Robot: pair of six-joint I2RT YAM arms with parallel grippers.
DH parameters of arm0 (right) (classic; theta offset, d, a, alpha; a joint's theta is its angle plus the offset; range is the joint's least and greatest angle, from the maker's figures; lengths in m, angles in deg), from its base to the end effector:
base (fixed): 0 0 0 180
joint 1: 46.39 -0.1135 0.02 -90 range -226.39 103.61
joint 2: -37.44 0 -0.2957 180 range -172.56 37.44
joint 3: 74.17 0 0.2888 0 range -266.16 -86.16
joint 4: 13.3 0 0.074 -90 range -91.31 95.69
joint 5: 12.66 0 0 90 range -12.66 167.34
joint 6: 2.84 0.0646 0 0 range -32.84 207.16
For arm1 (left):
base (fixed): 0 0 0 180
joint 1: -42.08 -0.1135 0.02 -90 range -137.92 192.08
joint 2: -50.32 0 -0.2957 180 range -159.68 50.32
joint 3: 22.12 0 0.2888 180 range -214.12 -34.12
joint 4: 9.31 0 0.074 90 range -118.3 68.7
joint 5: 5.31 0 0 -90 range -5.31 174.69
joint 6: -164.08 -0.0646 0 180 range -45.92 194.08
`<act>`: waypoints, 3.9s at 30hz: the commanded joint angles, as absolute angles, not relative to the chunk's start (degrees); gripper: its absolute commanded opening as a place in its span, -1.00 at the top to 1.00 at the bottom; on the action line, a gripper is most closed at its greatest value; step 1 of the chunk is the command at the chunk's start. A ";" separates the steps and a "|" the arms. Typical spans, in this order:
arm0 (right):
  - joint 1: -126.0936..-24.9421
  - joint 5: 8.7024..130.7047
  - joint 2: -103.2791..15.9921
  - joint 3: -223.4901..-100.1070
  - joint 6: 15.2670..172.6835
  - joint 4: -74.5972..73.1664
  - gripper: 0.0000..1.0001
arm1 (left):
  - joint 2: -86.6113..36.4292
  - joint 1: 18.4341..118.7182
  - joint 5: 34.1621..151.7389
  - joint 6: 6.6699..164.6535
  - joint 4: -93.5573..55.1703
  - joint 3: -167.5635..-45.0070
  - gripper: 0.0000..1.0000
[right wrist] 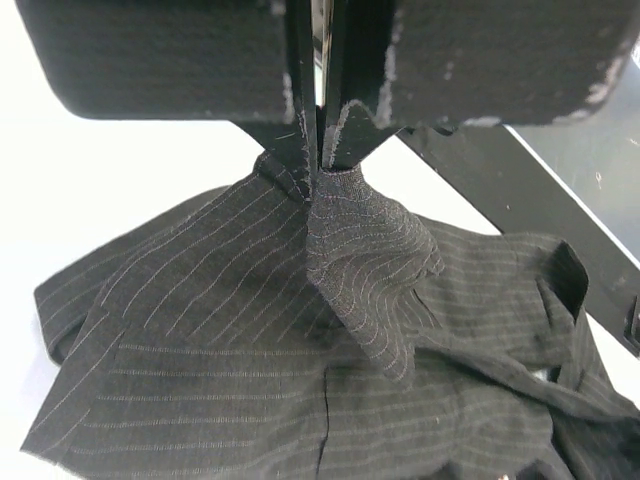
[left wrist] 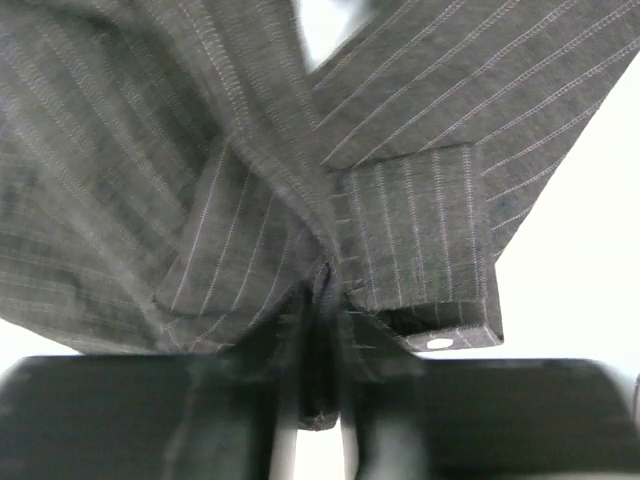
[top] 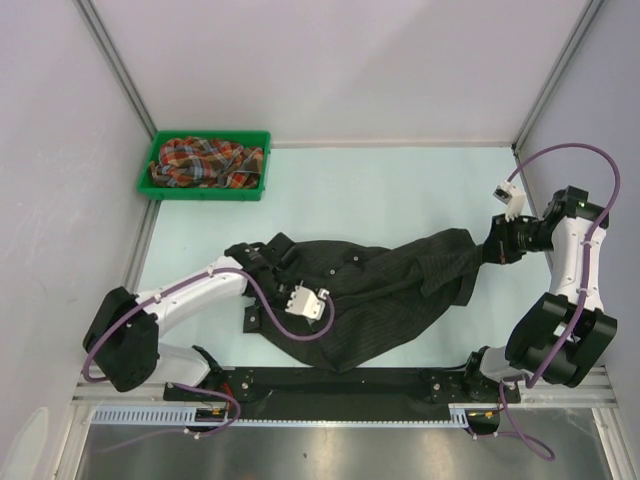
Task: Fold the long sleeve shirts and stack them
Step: Flatten the shirt out
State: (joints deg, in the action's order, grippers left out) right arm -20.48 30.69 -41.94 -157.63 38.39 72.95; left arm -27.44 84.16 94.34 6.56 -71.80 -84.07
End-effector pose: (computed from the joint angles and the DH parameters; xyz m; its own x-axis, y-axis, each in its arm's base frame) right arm 0.2631 -0.0756 0.3074 -0.7459 -0.2116 -0.6316 -0.5312 0.7610 0.3723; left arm 0.1880 -0.1844 0.1890 0.3559 0.9060 -0.2292 0.9338 -0.3353 0.1246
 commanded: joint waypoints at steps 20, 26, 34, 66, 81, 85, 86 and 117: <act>-43.30 30.40 -32.20 -153.15 57.37 54.24 1.00 | -28.96 59.22 100.51 23.37 -65.77 -95.46 1.00; -52.63 42.26 -24.62 -141.47 53.24 50.29 0.55 | -30.19 58.78 100.86 23.28 -65.77 -96.51 1.00; -48.87 49.57 -22.94 -139.08 48.41 47.90 -0.21 | -33.44 58.78 101.30 24.25 -66.30 -99.15 1.00; -30.13 40.09 -21.28 -125.64 5.17 55.55 0.10 | -45.31 51.57 104.99 29.17 -67.35 -107.50 1.00; -39.71 42.62 -20.74 -117.20 10.16 40.72 -0.02 | -45.75 51.57 105.96 29.70 -67.35 -107.68 1.00; -43.04 43.33 -21.71 -116.93 11.92 39.39 -0.02 | -45.66 51.57 105.87 29.70 -67.35 -107.77 1.00; -44.01 43.68 -21.89 -116.84 12.19 39.12 -0.03 | -45.66 51.57 105.96 29.78 -67.35 -107.77 1.00; -20.91 25.67 -24.08 -150.49 58.66 28.85 1.00 | -33.28 51.30 104.82 37.60 -67.44 -121.30 1.00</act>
